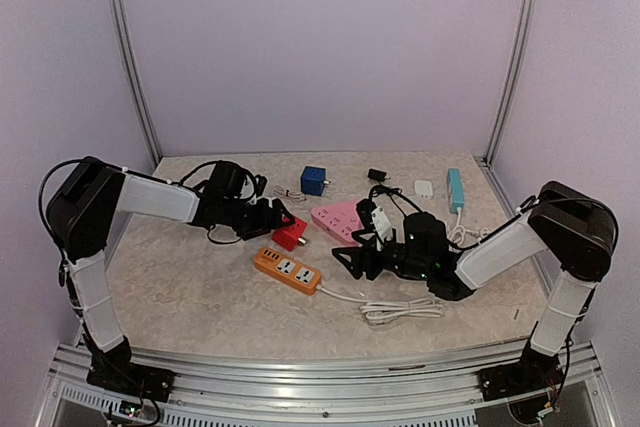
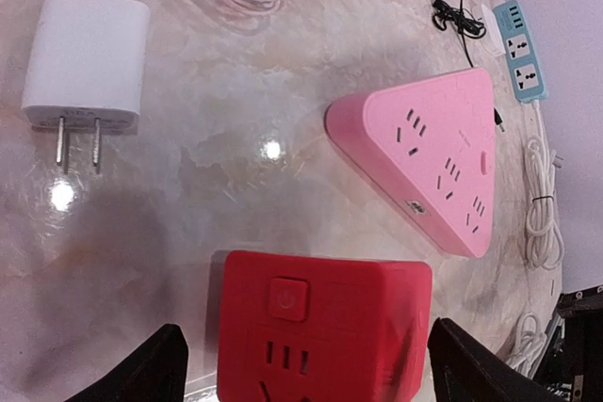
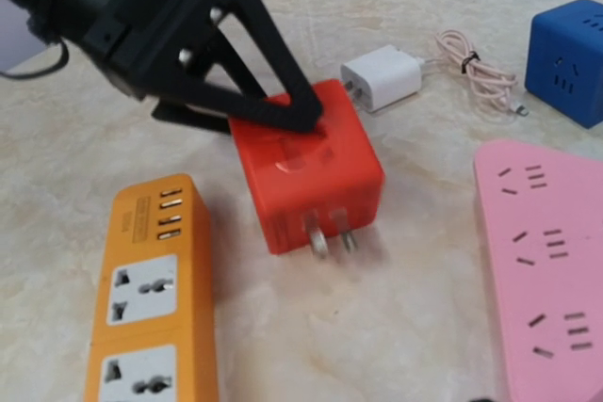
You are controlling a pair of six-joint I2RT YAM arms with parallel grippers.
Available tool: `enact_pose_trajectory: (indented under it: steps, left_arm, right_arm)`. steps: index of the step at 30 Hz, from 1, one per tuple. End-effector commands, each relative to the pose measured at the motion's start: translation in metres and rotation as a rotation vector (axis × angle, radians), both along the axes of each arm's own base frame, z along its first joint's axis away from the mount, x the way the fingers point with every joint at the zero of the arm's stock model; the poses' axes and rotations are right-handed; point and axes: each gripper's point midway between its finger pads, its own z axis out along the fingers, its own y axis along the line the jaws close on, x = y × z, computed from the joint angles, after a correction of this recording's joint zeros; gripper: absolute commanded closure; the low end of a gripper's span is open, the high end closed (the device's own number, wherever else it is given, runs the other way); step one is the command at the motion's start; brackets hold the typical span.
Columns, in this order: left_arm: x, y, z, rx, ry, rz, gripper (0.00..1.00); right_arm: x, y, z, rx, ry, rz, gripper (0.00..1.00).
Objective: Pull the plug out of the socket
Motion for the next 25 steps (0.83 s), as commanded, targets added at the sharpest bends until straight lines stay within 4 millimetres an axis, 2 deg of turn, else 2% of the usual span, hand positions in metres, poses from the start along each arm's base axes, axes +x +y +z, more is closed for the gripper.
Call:
enact_pose_trajectory:
  steps: [1, 6, 8, 14, 18, 22, 25]
  left_arm:
    - [0.002, 0.024, 0.005, 0.045, -0.002, 0.056, 0.14]
    - [0.004, 0.04, 0.012, 0.069, -0.007, 0.08, 0.13]
    - [0.005, 0.047, 0.021, 0.074, -0.031, 0.088, 0.11]
    - [-0.002, 0.063, 0.064, 0.096, -0.129, 0.098, 0.02]
    - [-0.015, 0.07, 0.092, 0.09, -0.191, 0.089, 0.01]
    - [-0.031, 0.081, 0.127, 0.087, -0.263, 0.098, 0.01]
    - [-0.046, 0.091, 0.151, 0.076, -0.314, 0.113, 0.01]
  right_arm:
    - [0.001, -0.002, -0.005, 0.001, 0.01, 0.0, 0.26]
    - [0.001, -0.002, -0.006, -0.003, 0.011, 0.001, 0.26]
    - [0.001, -0.002, -0.006, -0.003, 0.013, -0.001, 0.26]
    - [0.0, -0.002, -0.006, 0.0, 0.022, 0.004, 0.25]
    - [-0.005, -0.001, -0.001, 0.028, 0.044, 0.023, 0.25]
    - [-0.011, 0.002, 0.015, 0.052, 0.056, 0.05, 0.22]
    - [-0.018, -0.001, 0.034, 0.055, 0.057, 0.063, 0.15]
